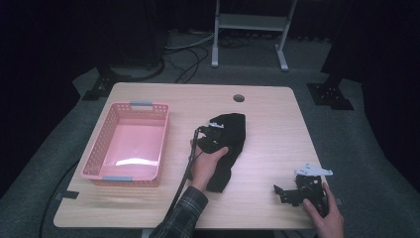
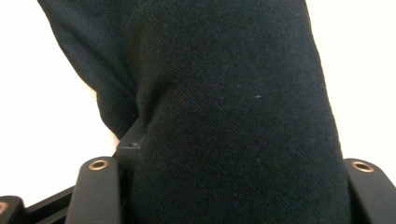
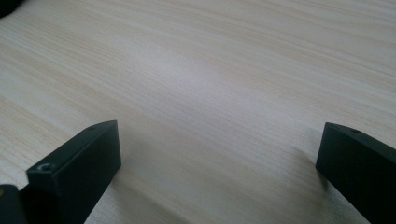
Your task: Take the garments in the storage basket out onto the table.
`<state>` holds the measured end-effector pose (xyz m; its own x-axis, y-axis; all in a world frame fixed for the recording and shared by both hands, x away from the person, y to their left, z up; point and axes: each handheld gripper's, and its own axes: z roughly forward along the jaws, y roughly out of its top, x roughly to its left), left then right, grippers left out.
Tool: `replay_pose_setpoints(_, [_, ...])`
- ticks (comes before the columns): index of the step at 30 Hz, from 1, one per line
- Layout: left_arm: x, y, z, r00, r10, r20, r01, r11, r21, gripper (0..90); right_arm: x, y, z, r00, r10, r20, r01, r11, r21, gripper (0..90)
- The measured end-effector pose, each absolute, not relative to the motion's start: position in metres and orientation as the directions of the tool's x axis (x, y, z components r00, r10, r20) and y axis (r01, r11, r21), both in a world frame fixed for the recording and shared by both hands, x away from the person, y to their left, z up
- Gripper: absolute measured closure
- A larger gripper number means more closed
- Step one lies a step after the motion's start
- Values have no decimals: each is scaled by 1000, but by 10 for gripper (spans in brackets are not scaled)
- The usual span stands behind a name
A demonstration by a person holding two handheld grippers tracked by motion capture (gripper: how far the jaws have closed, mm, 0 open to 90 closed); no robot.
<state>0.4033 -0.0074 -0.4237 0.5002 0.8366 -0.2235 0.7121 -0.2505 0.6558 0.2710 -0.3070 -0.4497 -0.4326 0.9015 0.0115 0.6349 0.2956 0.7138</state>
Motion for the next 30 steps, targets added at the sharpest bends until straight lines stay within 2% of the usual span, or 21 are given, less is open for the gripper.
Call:
replay_pose_setpoints(8, [404, -8, -425, 499, 834, -236, 717, -245, 652, 178, 271, -307, -450, -433, 901, 12, 635, 296, 714, 0])
replay_pose_setpoints(10, [404, -8, -425, 495, 837, -232, 718, -244, 652, 110, 271, -307, -450, -433, 901, 11, 635, 296, 714, 0])
replay_pose_setpoints(11, [404, -8, -425, 496, 836, -233, 718, -244, 652, 109, 271, -307, -450, -433, 901, 11, 635, 296, 714, 0])
replay_pose_setpoints(12, [404, -8, -425, 485, 844, -227, 720, -239, 651, 81, 271, -307, -450, -433, 901, 11, 635, 296, 714, 0])
replay_pose_setpoints(13, [403, -8, -424, 477, 850, -225, 722, -233, 652, 10, 271, -307, -450, -433, 901, 11, 635, 296, 714, 0])
replay_pose_setpoints(30, [395, -7, -407, 517, 829, -214, 645, -213, 734, 10, 271, -307, -450, -434, 901, 10, 634, 297, 713, 0])
